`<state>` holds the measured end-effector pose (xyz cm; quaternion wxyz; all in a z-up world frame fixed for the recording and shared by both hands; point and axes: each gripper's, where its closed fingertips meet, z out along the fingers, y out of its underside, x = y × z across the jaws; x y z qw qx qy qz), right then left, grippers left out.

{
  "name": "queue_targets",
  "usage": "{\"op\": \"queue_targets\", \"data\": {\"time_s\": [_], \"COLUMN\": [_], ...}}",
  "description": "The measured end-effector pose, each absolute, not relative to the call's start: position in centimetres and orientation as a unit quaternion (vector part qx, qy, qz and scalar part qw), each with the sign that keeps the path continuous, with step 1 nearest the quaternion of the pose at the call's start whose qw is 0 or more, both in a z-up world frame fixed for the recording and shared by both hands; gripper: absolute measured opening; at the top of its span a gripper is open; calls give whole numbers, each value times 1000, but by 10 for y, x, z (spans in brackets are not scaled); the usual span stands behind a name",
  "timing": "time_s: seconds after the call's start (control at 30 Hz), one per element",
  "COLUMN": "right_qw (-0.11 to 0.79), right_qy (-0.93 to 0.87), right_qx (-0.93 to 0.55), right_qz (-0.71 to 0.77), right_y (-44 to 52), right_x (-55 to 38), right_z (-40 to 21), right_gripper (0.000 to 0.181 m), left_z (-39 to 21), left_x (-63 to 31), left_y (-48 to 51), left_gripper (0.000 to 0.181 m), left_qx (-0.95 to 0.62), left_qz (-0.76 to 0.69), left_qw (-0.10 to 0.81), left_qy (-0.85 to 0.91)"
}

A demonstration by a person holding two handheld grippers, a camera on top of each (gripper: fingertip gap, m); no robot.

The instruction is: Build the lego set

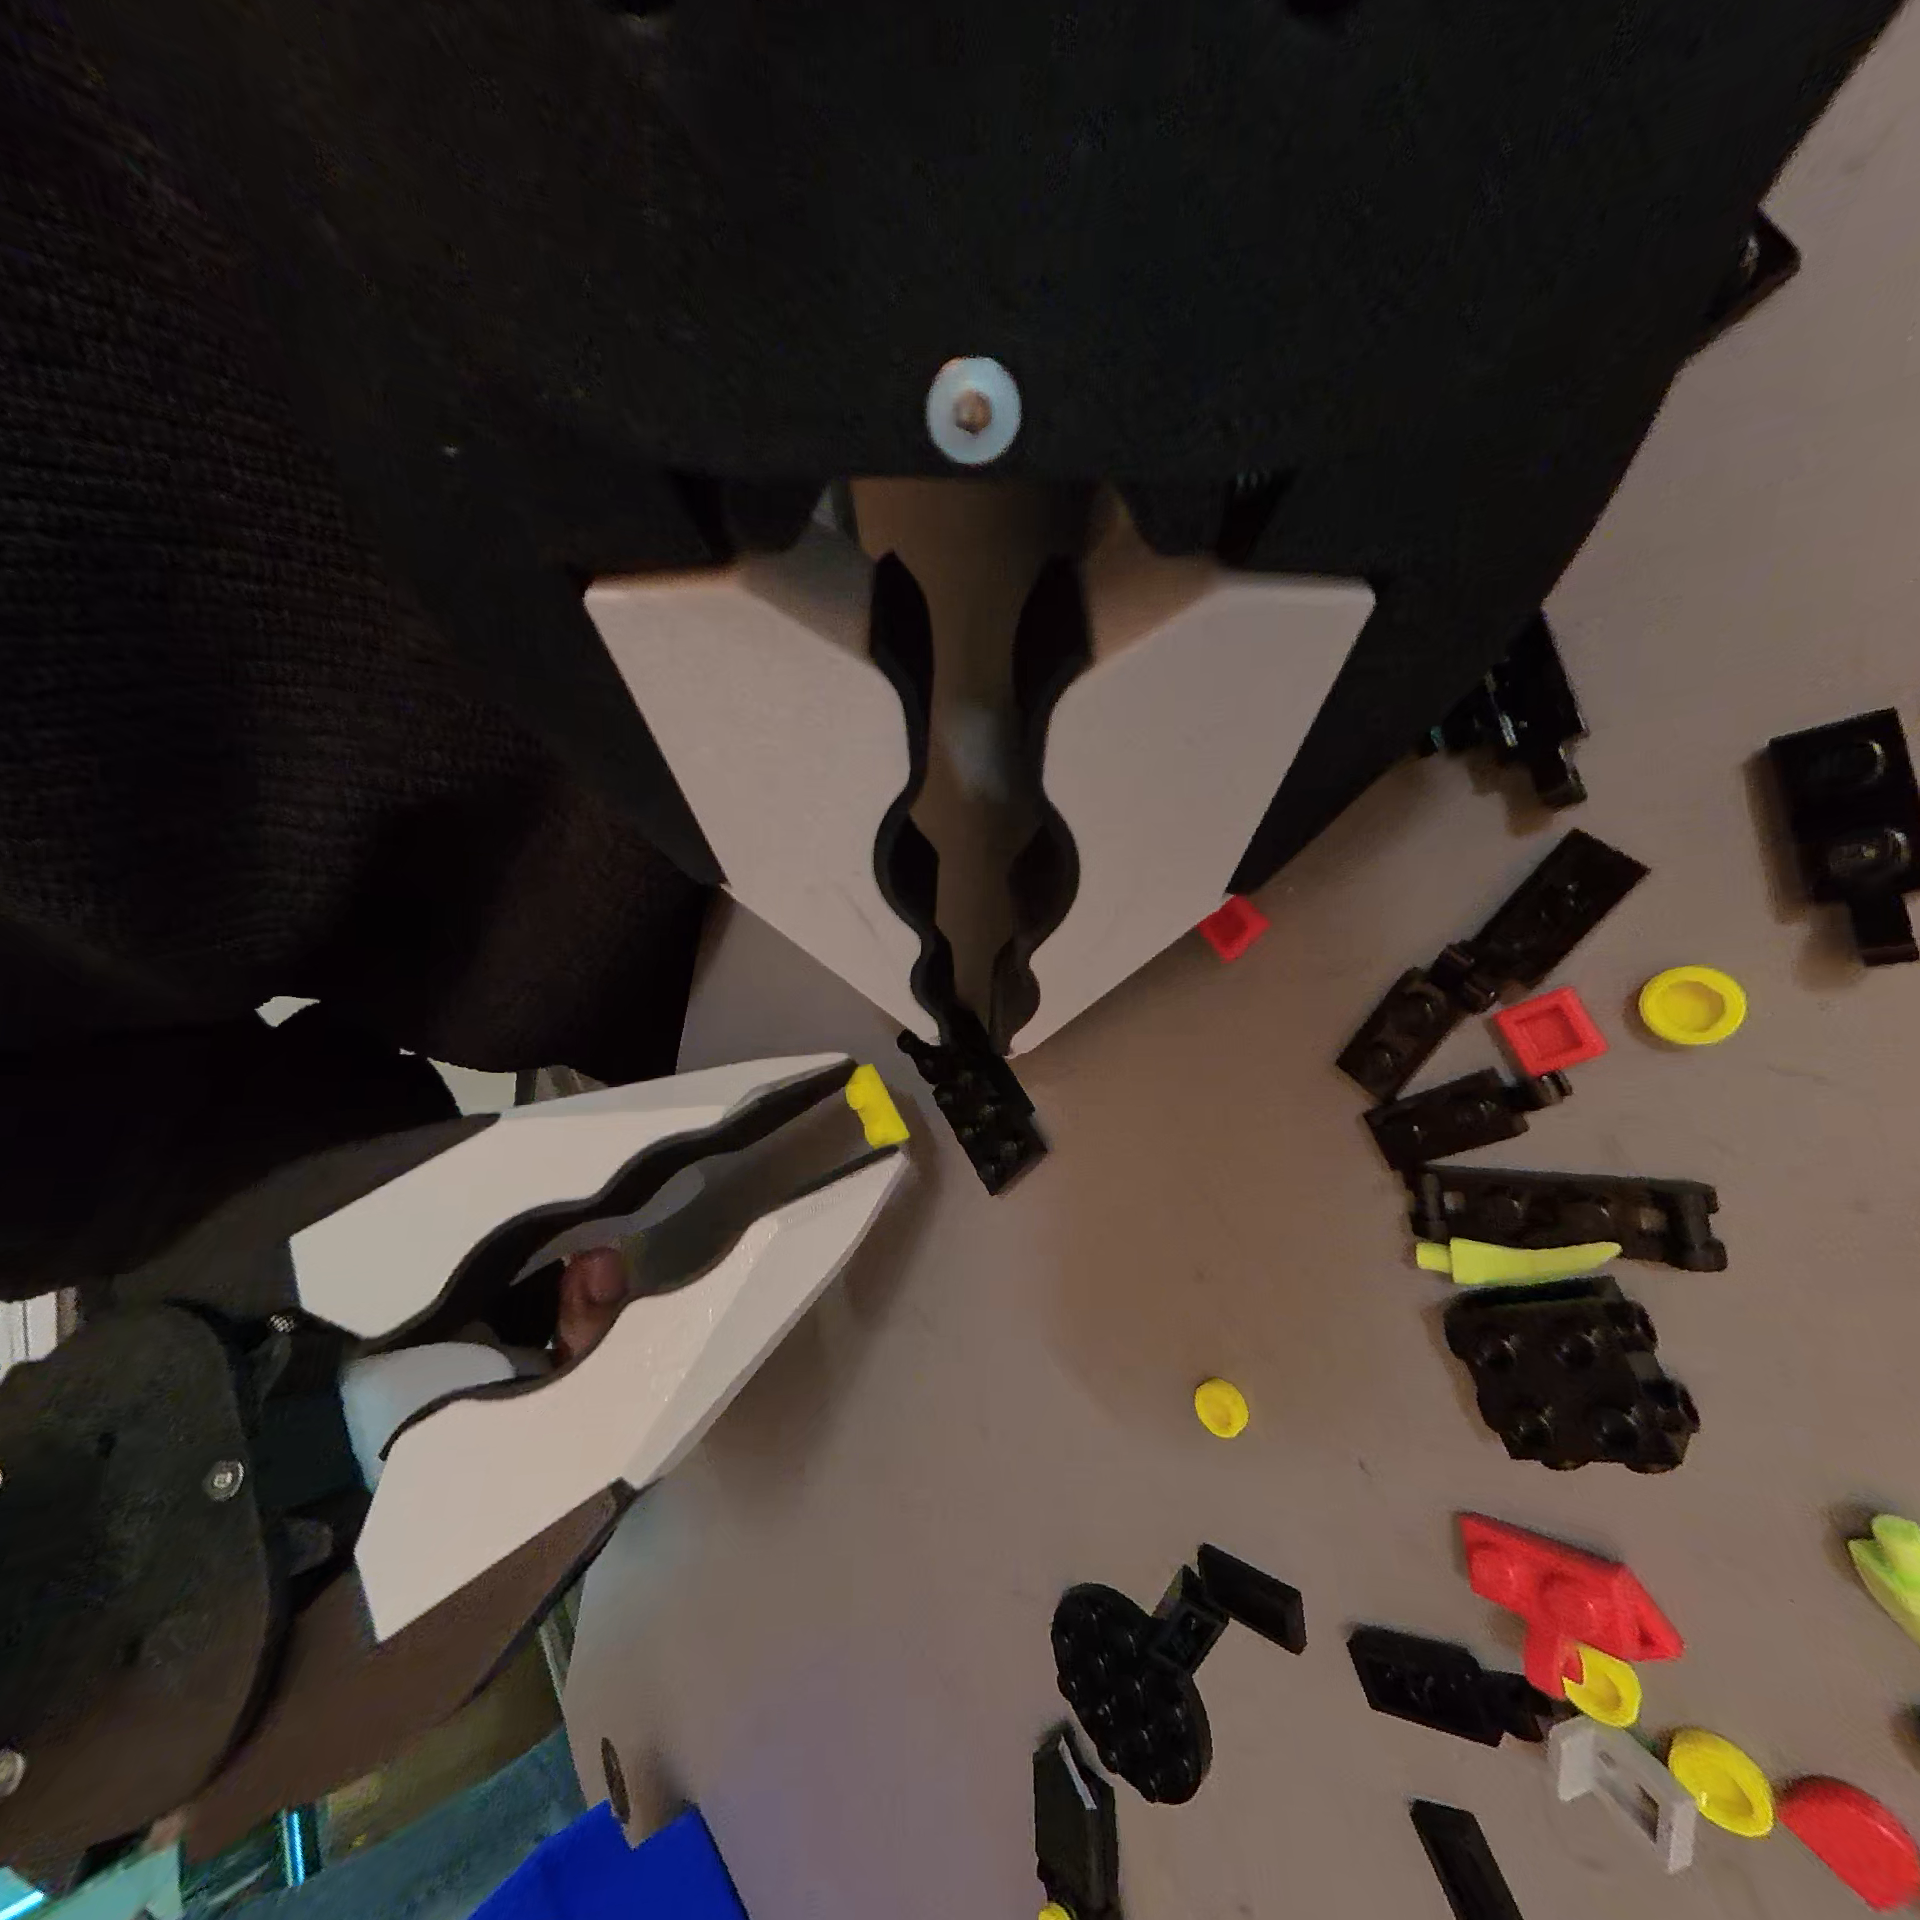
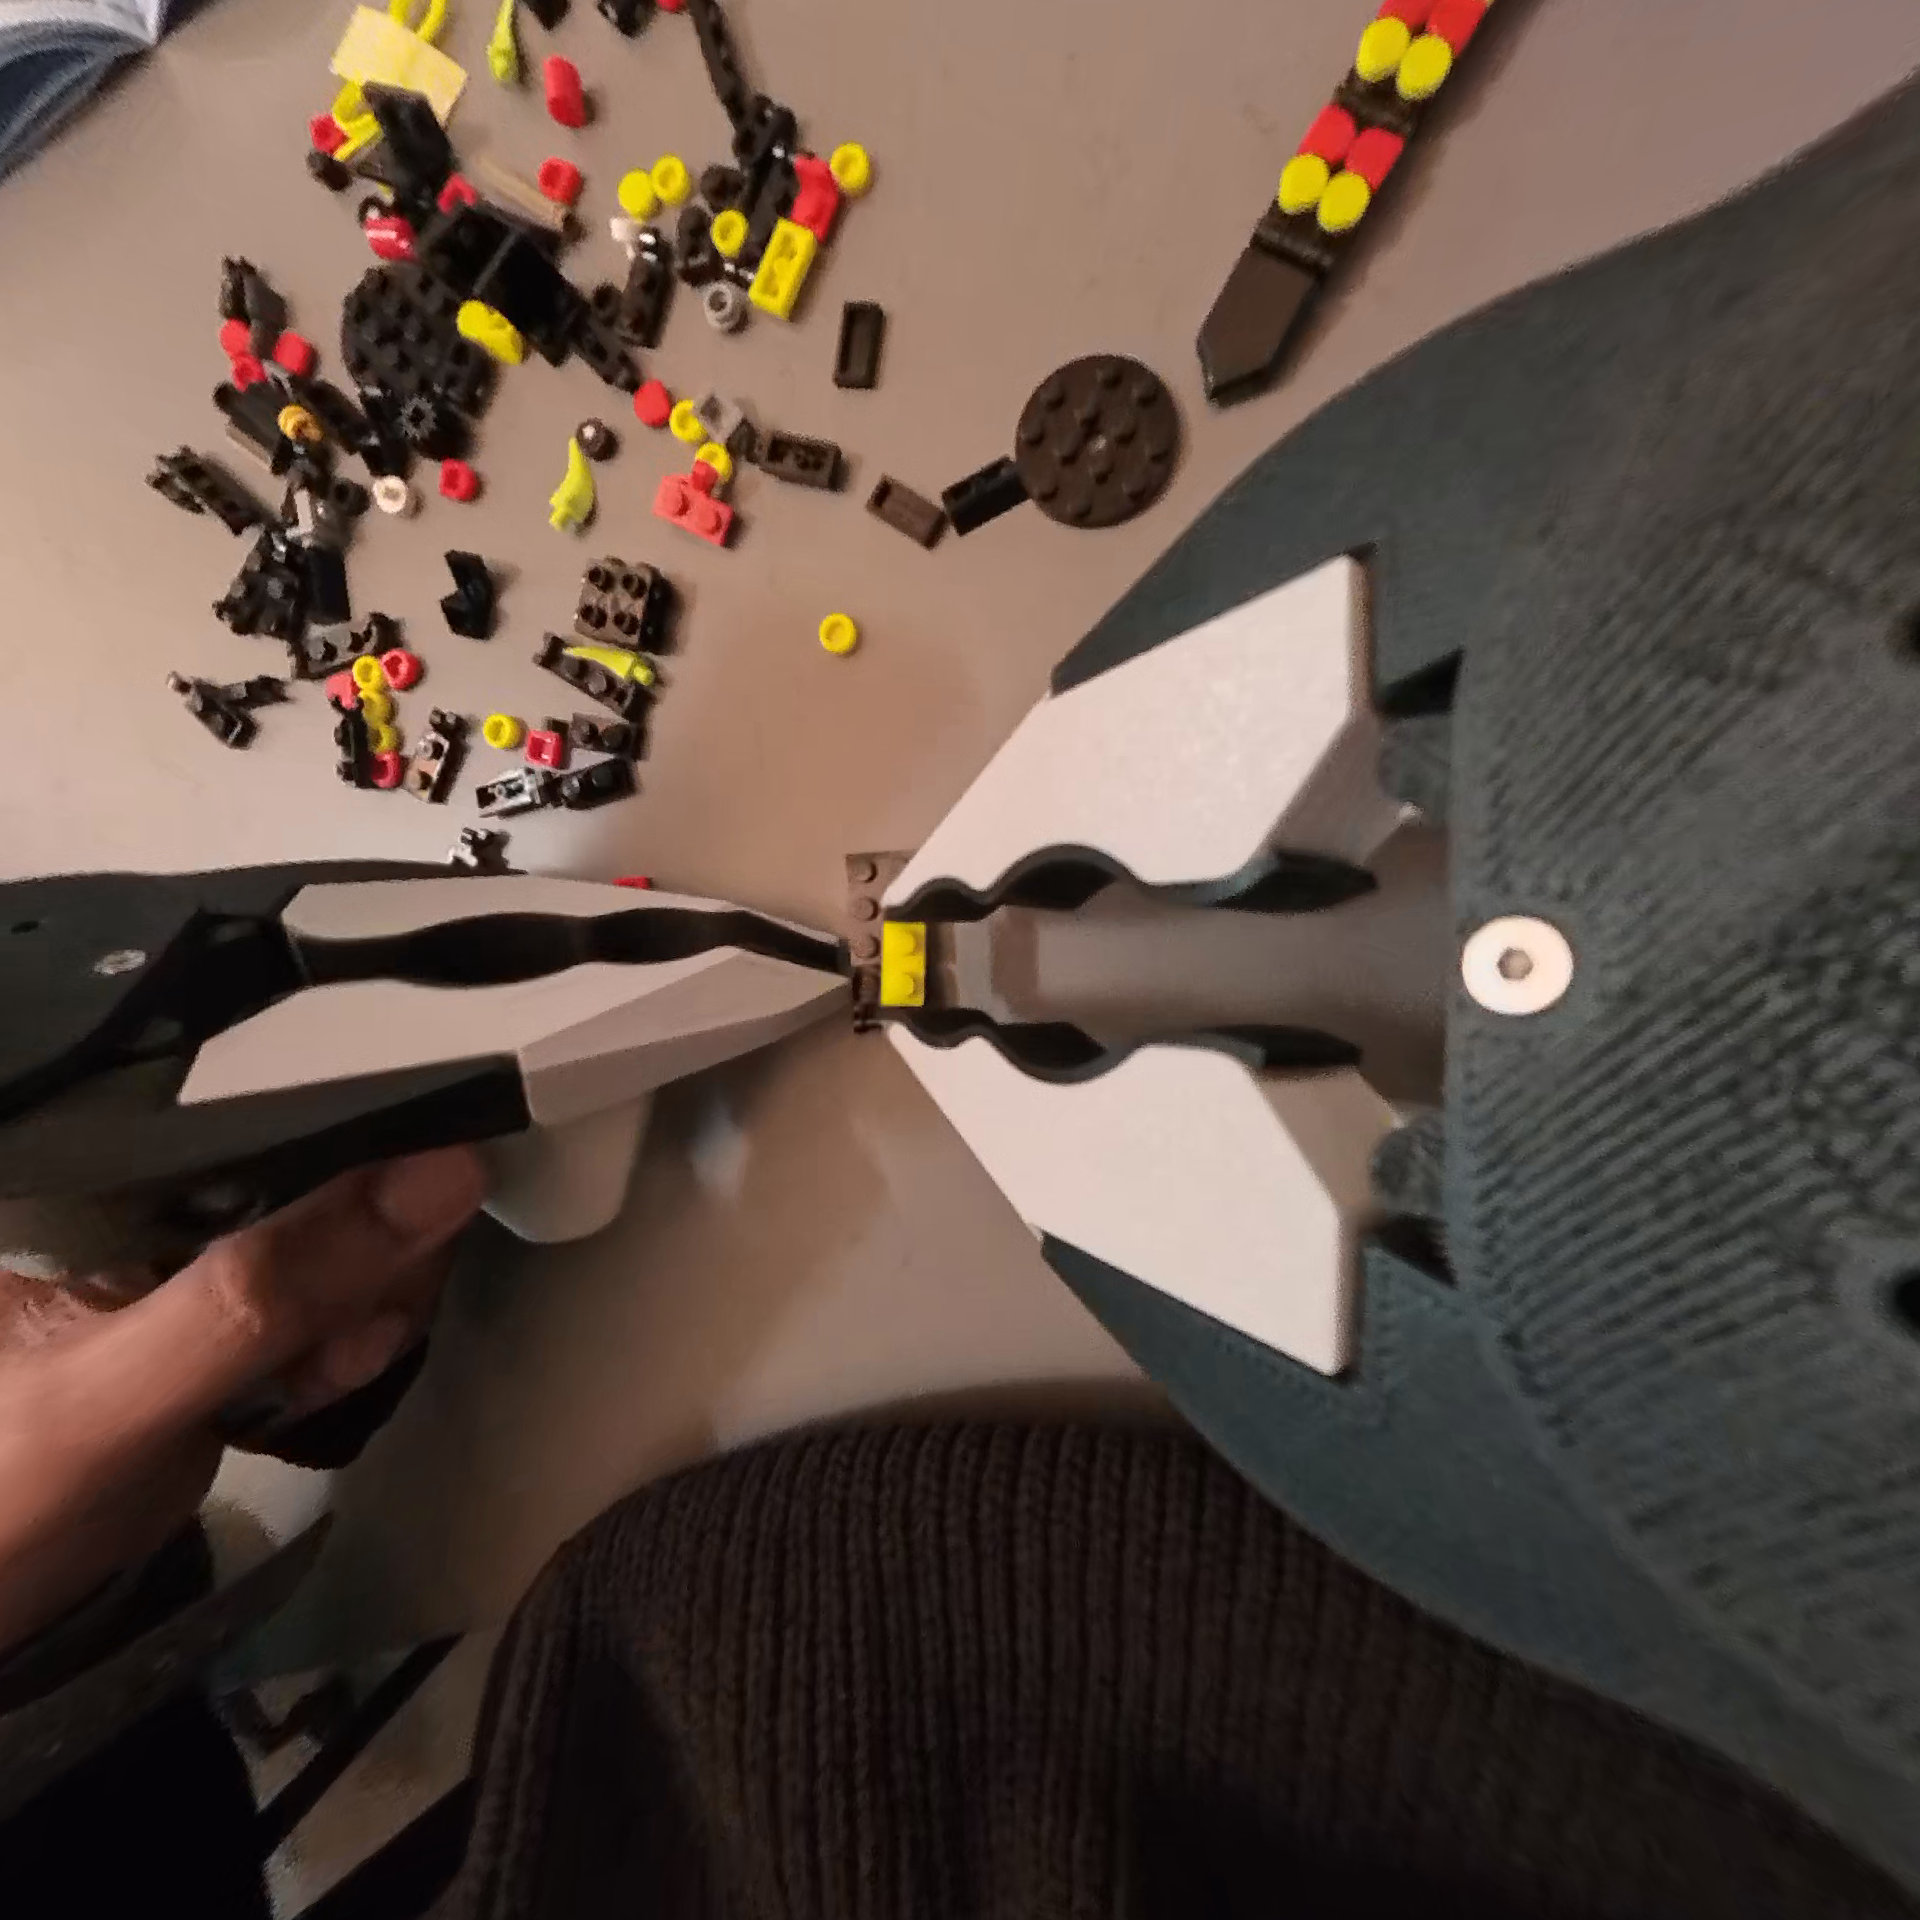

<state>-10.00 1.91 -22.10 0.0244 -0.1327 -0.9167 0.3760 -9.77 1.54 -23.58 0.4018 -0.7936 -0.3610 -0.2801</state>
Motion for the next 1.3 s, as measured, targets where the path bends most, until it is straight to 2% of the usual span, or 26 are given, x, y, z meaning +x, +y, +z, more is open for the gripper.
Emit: {"op": "queue_targets", "data": {"time_s": [0.13,0.73,1.3], "right_qw": [55,29,29], "right_qy": [-930,-938,-940], "right_qx": [-102,-51,-65], "right_qz": [350,340,333], "right_y": [20,19,18], "right_x": [-101,-99,-98], "right_z": [-227,-233,-233], "right_gripper": [14,14,17], "left_z": [-238,-239,-239], "left_x": [-97,-97,-95], "left_y": [16,18,18], "left_gripper": [2,0,0], "left_qx": [-795,-801,-799], "left_qz": [-281,-276,-284], "left_qw": [397,394,392], "left_qy": [-362,-357,-357]}}
